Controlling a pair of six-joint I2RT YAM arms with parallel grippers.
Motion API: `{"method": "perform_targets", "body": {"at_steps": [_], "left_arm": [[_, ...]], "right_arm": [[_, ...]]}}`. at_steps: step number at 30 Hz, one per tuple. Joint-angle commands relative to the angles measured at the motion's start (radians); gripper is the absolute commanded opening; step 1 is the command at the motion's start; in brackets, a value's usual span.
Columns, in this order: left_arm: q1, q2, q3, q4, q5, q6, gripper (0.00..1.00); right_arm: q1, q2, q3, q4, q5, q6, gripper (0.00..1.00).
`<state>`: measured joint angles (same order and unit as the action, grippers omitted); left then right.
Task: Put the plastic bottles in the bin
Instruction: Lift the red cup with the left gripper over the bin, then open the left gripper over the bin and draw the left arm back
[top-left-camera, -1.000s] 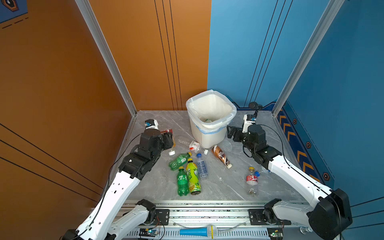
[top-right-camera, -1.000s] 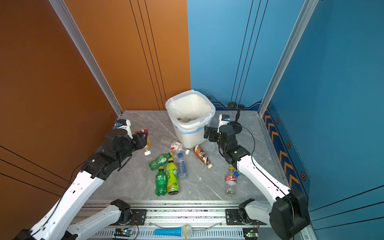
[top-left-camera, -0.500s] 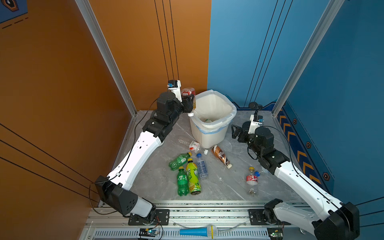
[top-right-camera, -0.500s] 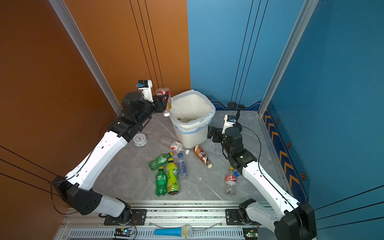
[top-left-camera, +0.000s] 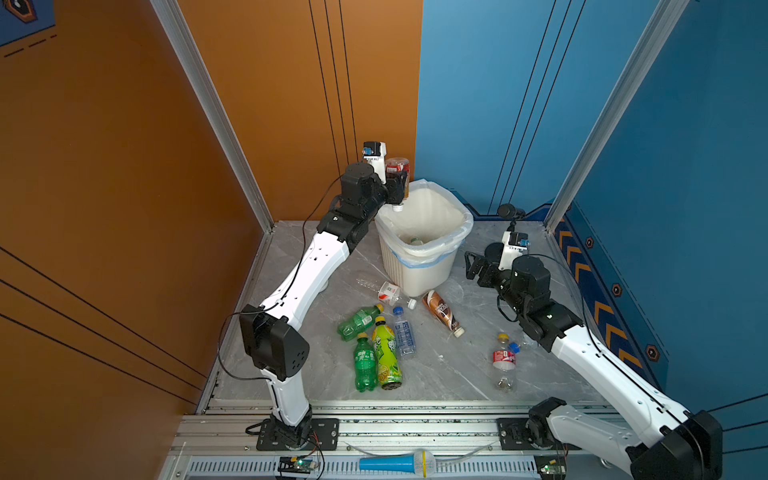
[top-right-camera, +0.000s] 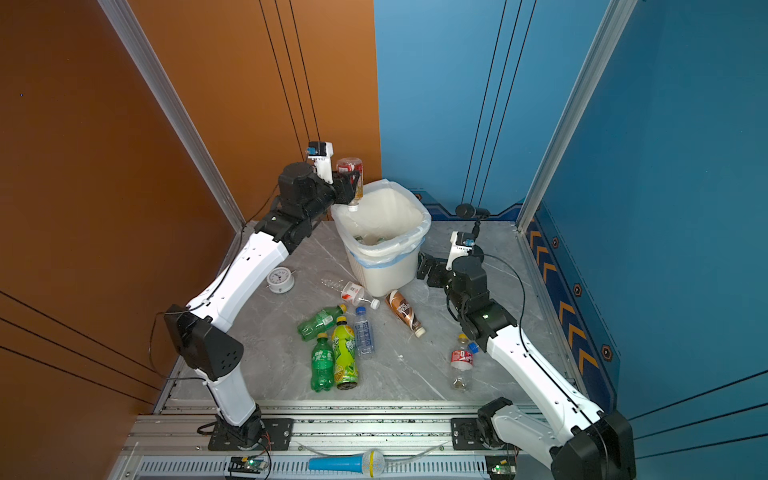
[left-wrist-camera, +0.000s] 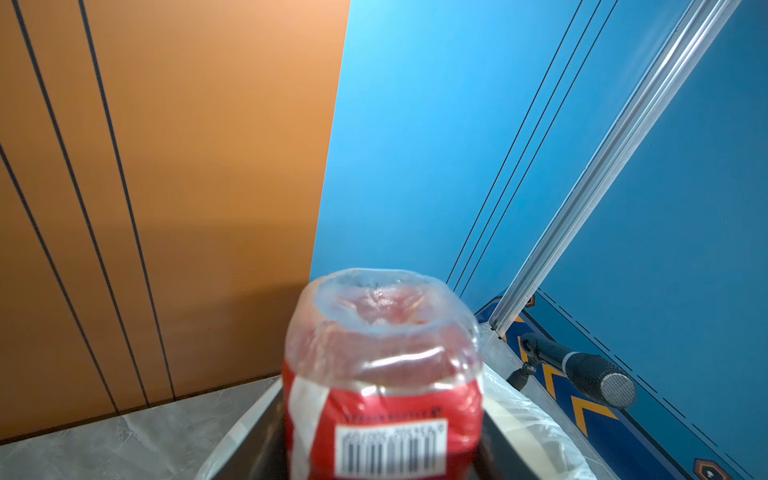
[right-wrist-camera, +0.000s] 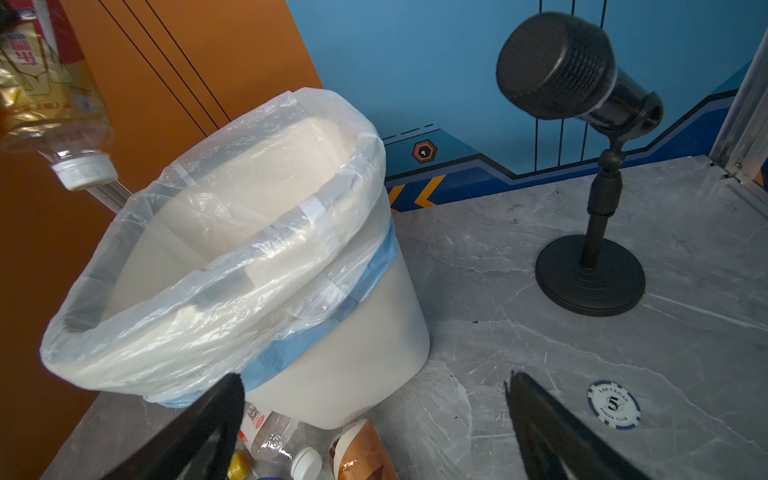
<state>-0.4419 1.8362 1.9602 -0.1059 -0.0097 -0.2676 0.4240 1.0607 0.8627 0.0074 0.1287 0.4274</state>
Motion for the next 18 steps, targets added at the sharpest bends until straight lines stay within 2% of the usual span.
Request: {"method": "perform_targets", "body": {"at_steps": [1, 4, 5, 6, 8, 9, 14, 18], "left_arm": [[0.020, 0.024, 0.058, -0.023, 0.016, 0.011, 0.52], [0.030, 0.043, 0.068, -0.033, 0.024, -0.004, 0.53], [0.032, 0.046, 0.068, -0.036, 0.026, -0.005, 0.57], [0.034, 0.049, 0.069, -0.040, 0.032, -0.007, 0.65], [0.037, 0.048, 0.070, -0.051, 0.034, -0.010, 0.95], [0.038, 0.044, 0.068, -0.057, 0.035, -0.011, 0.98], [0.045, -0.033, -0.001, -0.042, 0.035, -0.025, 0.98], [0.061, -0.178, -0.169, 0.022, 0.016, -0.054, 0.98]], "right_arm": [[-0.010, -0.024, -0.021, -0.023, 0.019, 0.010, 1.00], [-0.013, -0.025, -0.018, -0.029, 0.016, 0.010, 1.00], [-0.013, -0.025, -0.016, -0.031, 0.017, 0.010, 1.00], [-0.014, -0.025, -0.016, -0.031, 0.017, 0.010, 1.00], [-0.016, -0.023, -0.015, -0.029, 0.015, 0.011, 1.00], [-0.016, -0.021, -0.013, -0.029, 0.011, 0.010, 1.00], [-0.016, -0.012, -0.001, -0.037, 0.001, 0.014, 1.00], [-0.016, 0.005, -0.001, -0.027, -0.011, 0.022, 1.00]]}}
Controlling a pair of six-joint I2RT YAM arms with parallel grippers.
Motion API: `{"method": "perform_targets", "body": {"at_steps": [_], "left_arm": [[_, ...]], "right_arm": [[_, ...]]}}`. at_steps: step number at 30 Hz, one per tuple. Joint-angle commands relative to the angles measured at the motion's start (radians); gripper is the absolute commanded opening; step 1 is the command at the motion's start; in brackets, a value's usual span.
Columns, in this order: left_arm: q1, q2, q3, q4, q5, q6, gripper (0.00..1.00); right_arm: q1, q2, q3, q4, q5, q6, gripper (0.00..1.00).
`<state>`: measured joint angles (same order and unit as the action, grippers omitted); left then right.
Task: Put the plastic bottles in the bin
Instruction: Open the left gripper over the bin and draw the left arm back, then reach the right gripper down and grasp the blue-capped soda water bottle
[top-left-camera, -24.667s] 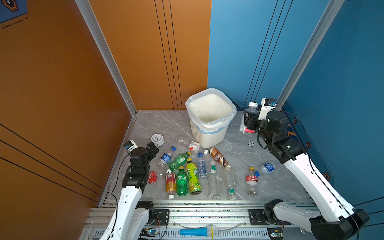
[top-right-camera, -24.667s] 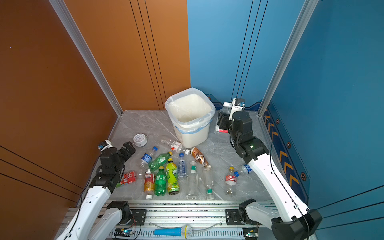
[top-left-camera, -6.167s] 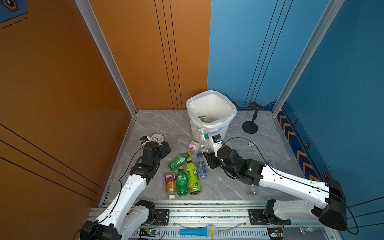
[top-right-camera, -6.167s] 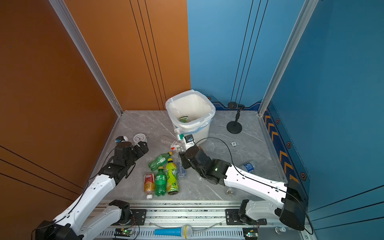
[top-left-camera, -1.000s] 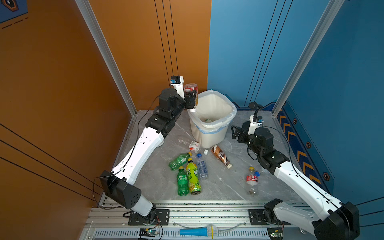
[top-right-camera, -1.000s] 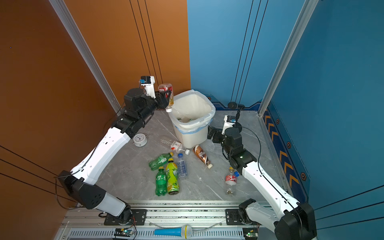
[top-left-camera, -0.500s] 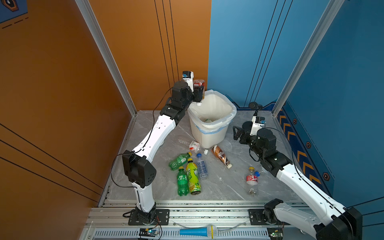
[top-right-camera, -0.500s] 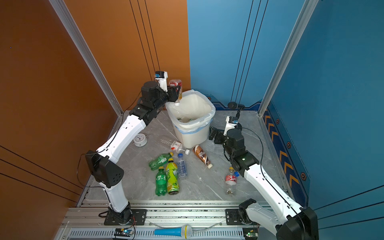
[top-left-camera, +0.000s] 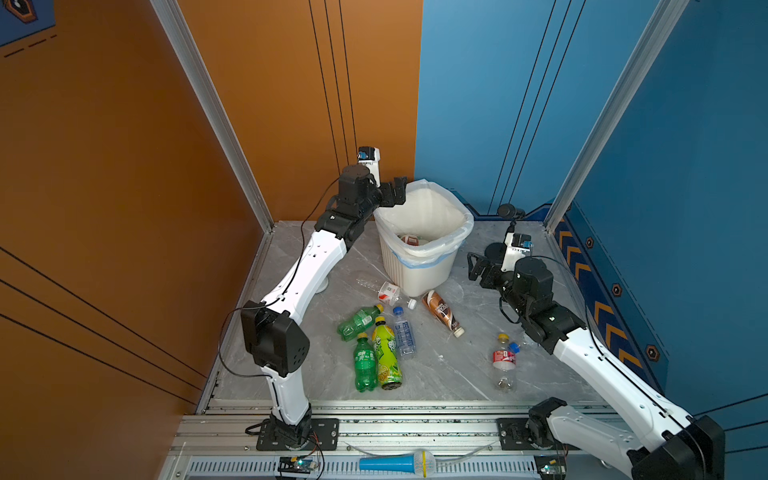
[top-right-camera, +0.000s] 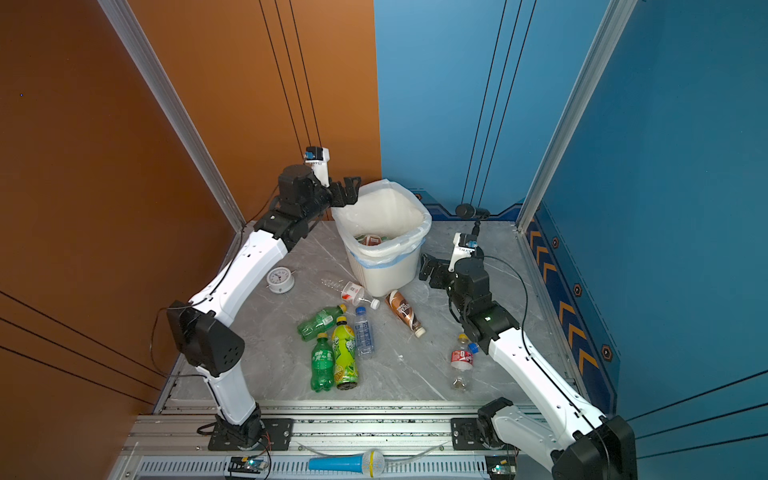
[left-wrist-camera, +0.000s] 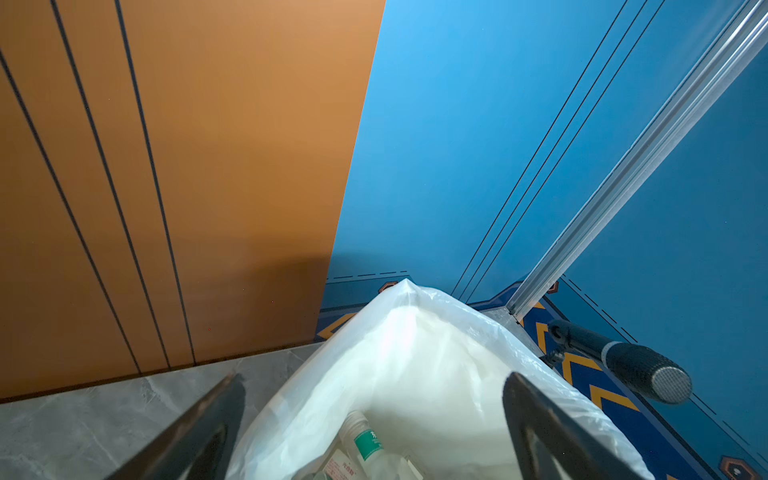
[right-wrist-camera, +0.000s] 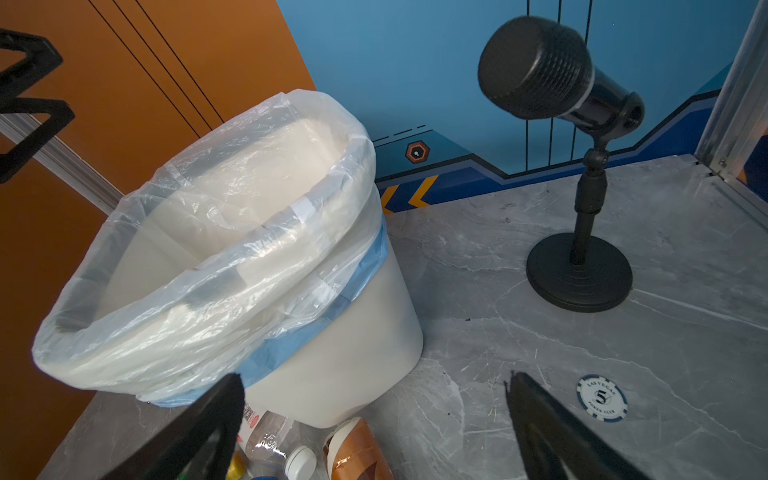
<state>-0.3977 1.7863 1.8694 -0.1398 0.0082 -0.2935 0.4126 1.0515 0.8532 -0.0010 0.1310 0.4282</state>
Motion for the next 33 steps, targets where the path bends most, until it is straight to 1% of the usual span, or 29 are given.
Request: {"method": "perform_targets", "body": {"at_steps": [1, 4, 8, 9, 11, 13, 16, 20, 25, 26, 27, 29, 33], "left_arm": [[0.022, -0.180, -0.157, 0.079, -0.009, -0.040, 0.98], [0.033, -0.346, -0.419, 0.132, -0.044, -0.090, 0.98], [0.047, -0.571, -0.790, 0.140, -0.125, -0.172, 0.98], [0.052, -0.618, -0.865, 0.123, -0.140, -0.185, 0.98], [0.065, -0.710, -0.964, 0.063, -0.175, -0.202, 0.98], [0.082, -0.777, -1.008, -0.006, -0.197, -0.205, 0.98], [0.107, -0.837, -1.057, -0.081, -0.210, -0.213, 0.98], [0.135, -0.869, -1.129, -0.089, -0.204, -0.256, 0.98], [0.167, -0.875, -1.199, -0.063, -0.191, -0.302, 0.98], [0.174, -0.876, -1.204, -0.061, -0.189, -0.306, 0.98], [0.180, -0.878, -1.208, -0.062, -0.185, -0.307, 0.98], [0.195, -0.885, -1.216, -0.067, -0.179, -0.308, 0.98], [0.228, -0.908, -1.246, -0.062, -0.166, -0.310, 0.98]], "right_arm": [[-0.005, 0.020, 0.011, -0.019, -0.023, 0.025, 1.00], [-0.001, 0.032, 0.017, -0.021, -0.034, 0.038, 1.00], [0.003, 0.054, 0.015, -0.014, -0.041, 0.050, 1.00], [0.005, 0.061, 0.017, -0.014, -0.046, 0.054, 1.00], [0.009, 0.077, 0.027, -0.020, -0.063, 0.062, 1.00], [0.017, 0.096, 0.039, -0.039, -0.070, 0.073, 1.00], [0.051, 0.120, 0.046, -0.053, -0.067, 0.081, 1.00], [0.112, 0.156, 0.054, -0.079, -0.072, 0.137, 1.00], [0.257, 0.194, 0.059, -0.133, -0.031, 0.192, 1.00], [0.281, 0.204, 0.059, -0.144, -0.028, 0.205, 0.99], [0.334, 0.214, 0.062, -0.156, -0.027, 0.220, 0.99], [0.388, 0.237, 0.067, -0.177, -0.023, 0.242, 0.98], [0.503, 0.299, 0.079, -0.224, 0.024, 0.261, 0.97]]}}
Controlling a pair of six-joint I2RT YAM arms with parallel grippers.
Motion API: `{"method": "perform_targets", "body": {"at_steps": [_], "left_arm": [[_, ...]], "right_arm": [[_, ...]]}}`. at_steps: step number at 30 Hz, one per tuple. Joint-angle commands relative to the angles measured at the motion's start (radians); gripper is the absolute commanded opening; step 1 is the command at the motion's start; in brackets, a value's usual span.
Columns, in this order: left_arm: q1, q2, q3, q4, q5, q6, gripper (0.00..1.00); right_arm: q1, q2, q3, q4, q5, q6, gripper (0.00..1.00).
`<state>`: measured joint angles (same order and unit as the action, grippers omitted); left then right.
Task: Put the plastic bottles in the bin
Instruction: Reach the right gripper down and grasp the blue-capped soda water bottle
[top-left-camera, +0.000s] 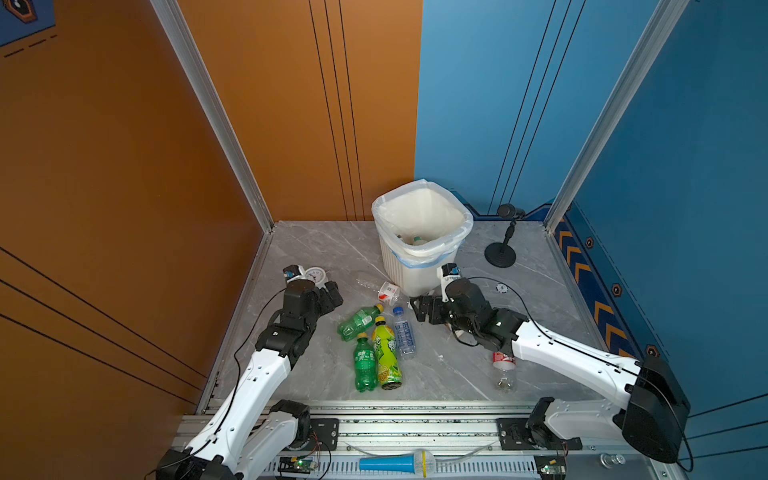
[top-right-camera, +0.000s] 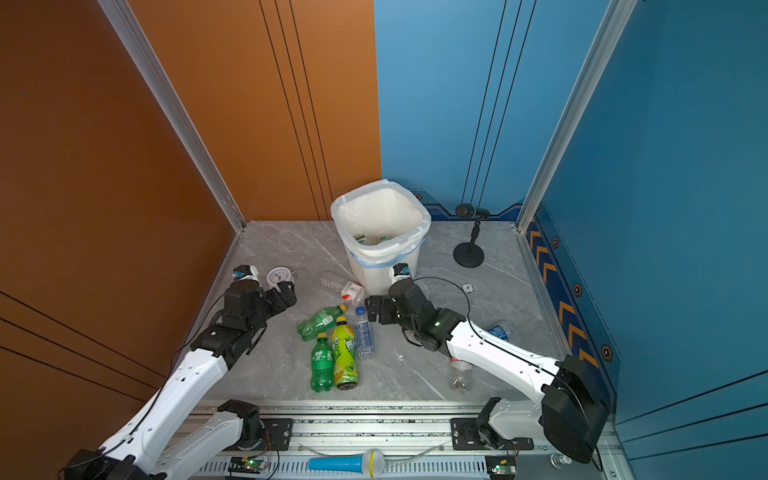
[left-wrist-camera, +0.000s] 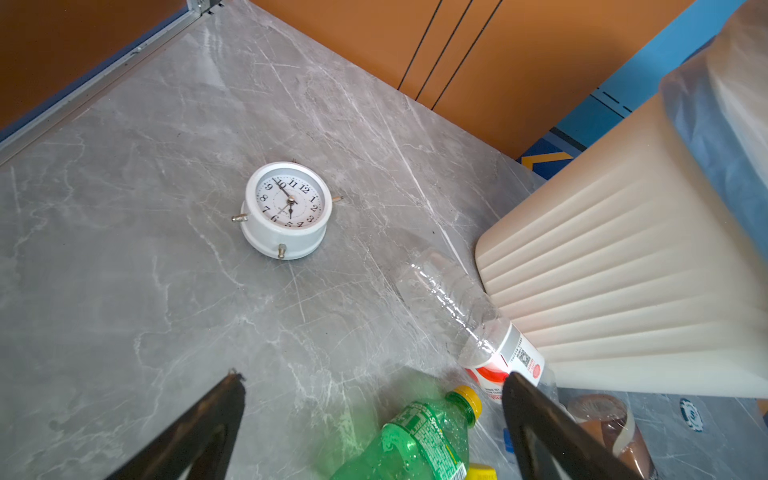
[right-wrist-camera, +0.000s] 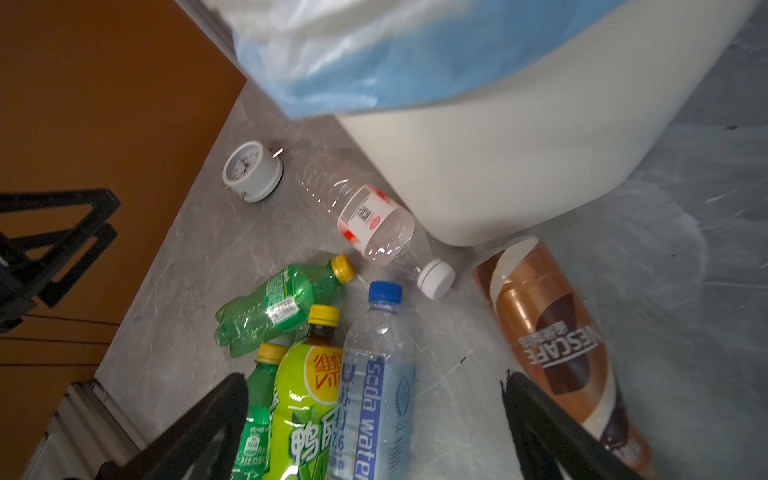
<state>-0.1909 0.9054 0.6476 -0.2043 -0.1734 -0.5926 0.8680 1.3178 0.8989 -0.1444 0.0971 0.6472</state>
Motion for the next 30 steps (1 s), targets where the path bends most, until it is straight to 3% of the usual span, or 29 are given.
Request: {"method": "perform_targets", "body": {"at_steps": [1, 10, 17, 25, 30], "left_arm": [[0.030, -0.034, -0.032, 0.001, 0.021, -0.015, 0.98], [0.087, -0.086, -0.090, -0.001, 0.060, -0.047, 0.98], [0.110, -0.092, -0.096, -0.012, 0.077, -0.057, 0.97], [0.125, -0.094, -0.098, -0.023, 0.083, -0.065, 0.98], [0.133, -0.102, -0.098, -0.036, 0.084, -0.069, 0.98]], "right_arm": [[0.069, 0.056, 0.044, -0.100, 0.063, 0.043, 0.96], [0.138, 0.200, 0.110, -0.191, 0.055, 0.026, 0.93], [0.137, 0.279, 0.147, -0.192, 0.054, 0.002, 0.84], [0.137, 0.367, 0.193, -0.199, 0.053, -0.005, 0.83], [0.125, 0.412, 0.207, -0.208, 0.048, -0.003, 0.75]]}}
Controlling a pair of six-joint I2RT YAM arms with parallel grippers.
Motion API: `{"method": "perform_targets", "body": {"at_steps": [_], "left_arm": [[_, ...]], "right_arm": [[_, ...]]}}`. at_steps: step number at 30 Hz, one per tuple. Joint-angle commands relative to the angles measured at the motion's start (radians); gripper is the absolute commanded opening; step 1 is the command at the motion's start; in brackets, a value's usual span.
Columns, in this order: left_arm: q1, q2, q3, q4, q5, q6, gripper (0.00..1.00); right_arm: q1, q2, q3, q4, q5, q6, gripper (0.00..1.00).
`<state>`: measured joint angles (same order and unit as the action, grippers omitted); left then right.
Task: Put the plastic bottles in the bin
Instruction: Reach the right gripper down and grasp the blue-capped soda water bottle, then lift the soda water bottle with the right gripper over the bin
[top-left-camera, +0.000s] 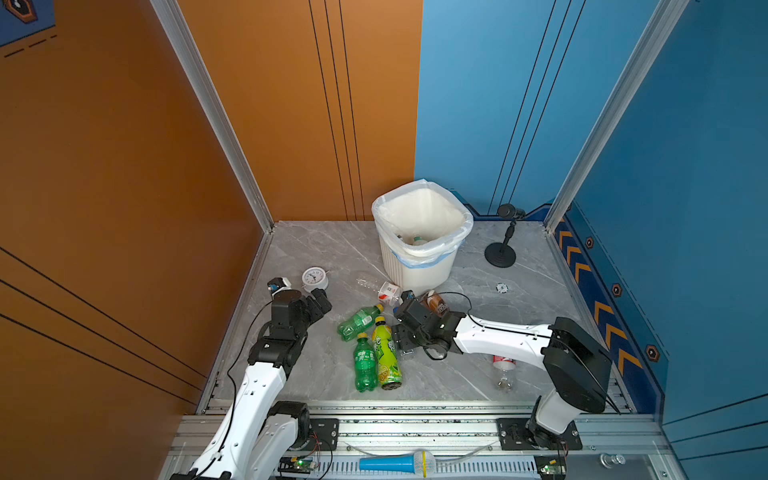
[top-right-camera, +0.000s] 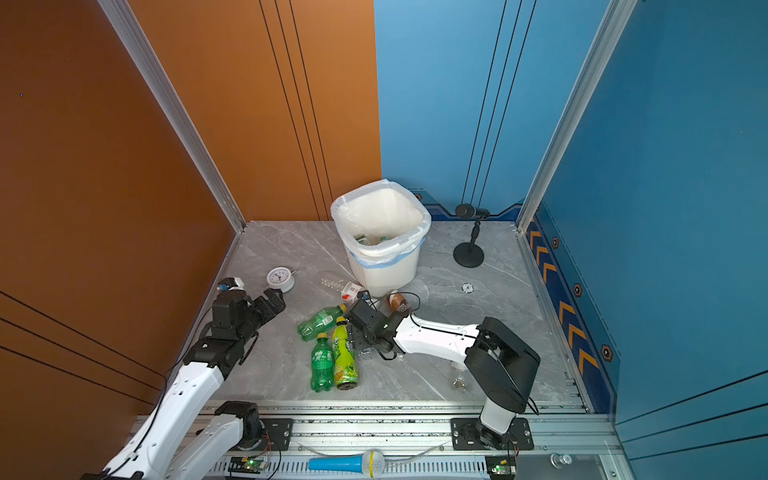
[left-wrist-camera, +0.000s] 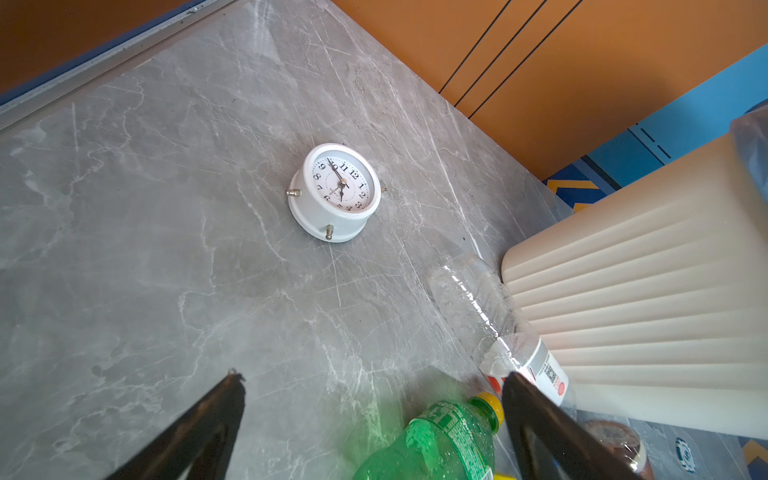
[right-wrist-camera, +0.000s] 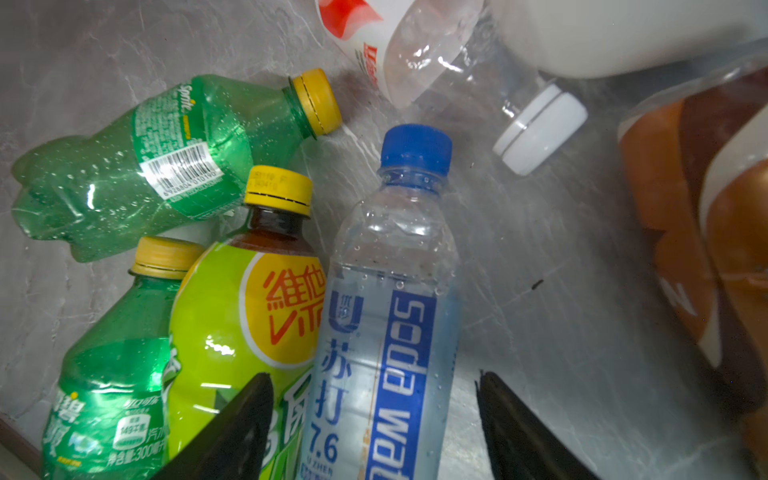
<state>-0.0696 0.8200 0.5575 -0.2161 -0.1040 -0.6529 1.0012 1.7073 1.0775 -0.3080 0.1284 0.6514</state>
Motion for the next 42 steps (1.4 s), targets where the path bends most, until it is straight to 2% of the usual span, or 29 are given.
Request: {"method": "perform_targets", "body": {"at_steps": [1, 9, 14, 18, 27, 36, 42], "left_arm": [[0.014, -0.019, -0.006, -0.027, 0.014, -0.008, 0.98], [0.030, -0.010, -0.010, -0.021, 0.030, -0.019, 0.98], [0.037, -0.004, -0.011, -0.022, 0.035, -0.020, 0.98], [0.041, -0.003, -0.014, -0.021, 0.038, -0.026, 0.98], [0.049, 0.016, -0.026, 0.004, 0.049, -0.046, 0.98], [0.057, 0.024, -0.030, 0.007, 0.053, -0.059, 0.98], [0.063, 0.015, -0.037, -0.005, 0.057, -0.070, 0.98]], "right_arm": [[-0.011, 0.030, 0.030, -0.047, 0.017, -0.006, 0.74], [-0.021, 0.095, 0.051, -0.039, -0.002, -0.009, 0.73], [-0.023, 0.110, 0.061, -0.026, -0.018, -0.019, 0.60], [-0.023, 0.080, 0.061, -0.028, -0.015, -0.031, 0.53], [-0.012, -0.058, 0.049, -0.032, 0.029, -0.088, 0.51], [0.018, -0.211, 0.083, 0.046, 0.048, -0.215, 0.51], [0.020, -0.236, 0.188, 0.132, 0.084, -0.369, 0.51]]}}
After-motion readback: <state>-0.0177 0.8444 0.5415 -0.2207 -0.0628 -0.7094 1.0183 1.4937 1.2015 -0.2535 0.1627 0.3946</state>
